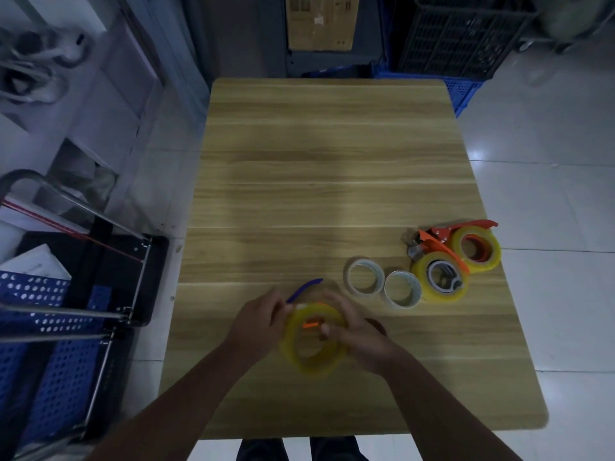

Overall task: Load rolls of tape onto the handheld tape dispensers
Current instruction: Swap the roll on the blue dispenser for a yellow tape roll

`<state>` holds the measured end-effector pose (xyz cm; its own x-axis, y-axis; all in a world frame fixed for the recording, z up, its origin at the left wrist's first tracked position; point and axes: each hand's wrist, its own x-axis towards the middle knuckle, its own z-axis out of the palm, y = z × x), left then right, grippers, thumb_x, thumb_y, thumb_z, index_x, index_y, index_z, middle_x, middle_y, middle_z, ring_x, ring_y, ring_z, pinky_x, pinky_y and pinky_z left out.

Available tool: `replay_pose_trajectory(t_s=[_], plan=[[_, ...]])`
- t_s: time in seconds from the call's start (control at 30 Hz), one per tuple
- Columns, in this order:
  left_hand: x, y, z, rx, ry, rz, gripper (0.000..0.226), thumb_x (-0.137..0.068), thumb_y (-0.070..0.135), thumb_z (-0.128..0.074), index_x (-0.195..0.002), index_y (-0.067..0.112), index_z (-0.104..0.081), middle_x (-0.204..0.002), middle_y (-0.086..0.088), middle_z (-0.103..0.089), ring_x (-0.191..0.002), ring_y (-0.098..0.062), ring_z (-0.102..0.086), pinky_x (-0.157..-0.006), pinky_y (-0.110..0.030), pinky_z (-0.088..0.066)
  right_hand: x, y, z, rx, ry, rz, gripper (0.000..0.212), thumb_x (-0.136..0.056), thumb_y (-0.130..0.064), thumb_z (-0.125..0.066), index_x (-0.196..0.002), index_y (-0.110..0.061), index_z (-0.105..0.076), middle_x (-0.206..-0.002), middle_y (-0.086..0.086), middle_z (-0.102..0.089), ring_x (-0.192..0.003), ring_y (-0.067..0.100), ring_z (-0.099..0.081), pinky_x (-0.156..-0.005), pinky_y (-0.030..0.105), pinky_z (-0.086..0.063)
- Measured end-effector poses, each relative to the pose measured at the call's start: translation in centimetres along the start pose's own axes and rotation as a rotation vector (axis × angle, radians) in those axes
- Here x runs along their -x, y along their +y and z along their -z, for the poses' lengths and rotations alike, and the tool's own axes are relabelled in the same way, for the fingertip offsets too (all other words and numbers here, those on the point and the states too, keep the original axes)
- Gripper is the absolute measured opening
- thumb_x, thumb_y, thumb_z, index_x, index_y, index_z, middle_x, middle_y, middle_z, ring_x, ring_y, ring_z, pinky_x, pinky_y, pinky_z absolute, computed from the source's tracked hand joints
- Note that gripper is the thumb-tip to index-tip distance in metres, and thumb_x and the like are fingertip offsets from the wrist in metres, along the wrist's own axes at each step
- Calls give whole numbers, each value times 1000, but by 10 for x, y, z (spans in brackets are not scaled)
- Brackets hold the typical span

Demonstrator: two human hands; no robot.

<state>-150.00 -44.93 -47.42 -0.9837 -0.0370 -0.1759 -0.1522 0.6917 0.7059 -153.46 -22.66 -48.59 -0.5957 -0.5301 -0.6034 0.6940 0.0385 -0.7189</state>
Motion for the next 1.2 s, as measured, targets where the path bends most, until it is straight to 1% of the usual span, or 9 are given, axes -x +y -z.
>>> replay_pose_trajectory(t_s=[0.1,0.2,0.33,0.47,0.67,0.73,0.83,0.97,1.2], plan=[[0,-6,0,72,30,147,17,-89,28,-55,-75,21,-50,-60,4,-60,-55,-6,-57,-55,-27,-44,-7,12,-1,99,158,38,69,-80,-9,-77,-137,-30,-43,-130,6,-59,-116,21,-60,-92,42,-55],[2,-13,0,39,-30,154,16,-87,28,-58,-75,20,-51,-66,5,-60,-60,-6,-58,-58,-30,-43,-15,15,2,275,443,121,43,-83,-19,-70,-122,-31,-56,-125,1,-62,-112,18,-61,-91,36,-54],[12,-24,-5,-185,-57,41,18,-86,33,-61,-80,16,-56,-85,5,-57,-70,-16,-58,-59,-28,-37,-21,5,0,624,501,254,37,-88,-12,-65,-114,-37,-60,-109,-15,-63,-99,0,-57,-81,5,-41],[25,-37,-26,-172,-40,24,22,-75,38,-62,-73,17,-60,-105,4,-57,-84,-13,-59,-67,-24,-41,-33,9,-4,788,517,291,32,-93,-15,-59,-121,-30,-62,-111,-12,-62,-103,4,-55,-88,21,-40],[31,-42,-48,-165,82,218,18,-78,40,-70,-71,26,-61,-131,-2,-51,-124,-18,-43,-91,-36,-41,-45,27,-2,802,566,213,35,-94,-14,-52,-126,-26,-59,-123,-5,-59,-107,7,-54,-90,20,-38],[31,-46,-51,-66,64,271,21,-81,44,-66,-75,25,-60,-133,0,-49,-119,-14,-47,-86,-32,-43,-48,30,-4,811,565,189,35,-95,-15,-50,-127,-25,-56,-124,-4,-57,-106,10,-55,-90,22,-40],[31,-53,-50,-63,60,233,31,-81,58,-49,-77,28,-57,-117,9,-55,-95,-9,-56,-70,-29,-48,-50,32,-8,822,571,170,33,-97,-20,-47,-129,-25,-52,-125,-1,-55,-105,16,-58,-88,27,-45],[26,-55,-45,-190,19,185,21,-86,43,-60,-81,23,-63,-126,6,-54,-105,-14,-57,-77,-31,-48,-55,36,-11,951,559,122,34,-100,-18,-41,-133,-20,-46,-132,6,-50,-103,22,-59,-80,32,-48],[18,-77,-46,-388,4,52,25,-77,49,-65,-73,25,-70,-119,4,-63,-96,-14,-62,-72,-29,-50,-61,42,-16,1227,504,-20,63,-95,-10,-48,-150,-27,-22,-145,7,-36,-126,28,-45,-98,42,-47]])
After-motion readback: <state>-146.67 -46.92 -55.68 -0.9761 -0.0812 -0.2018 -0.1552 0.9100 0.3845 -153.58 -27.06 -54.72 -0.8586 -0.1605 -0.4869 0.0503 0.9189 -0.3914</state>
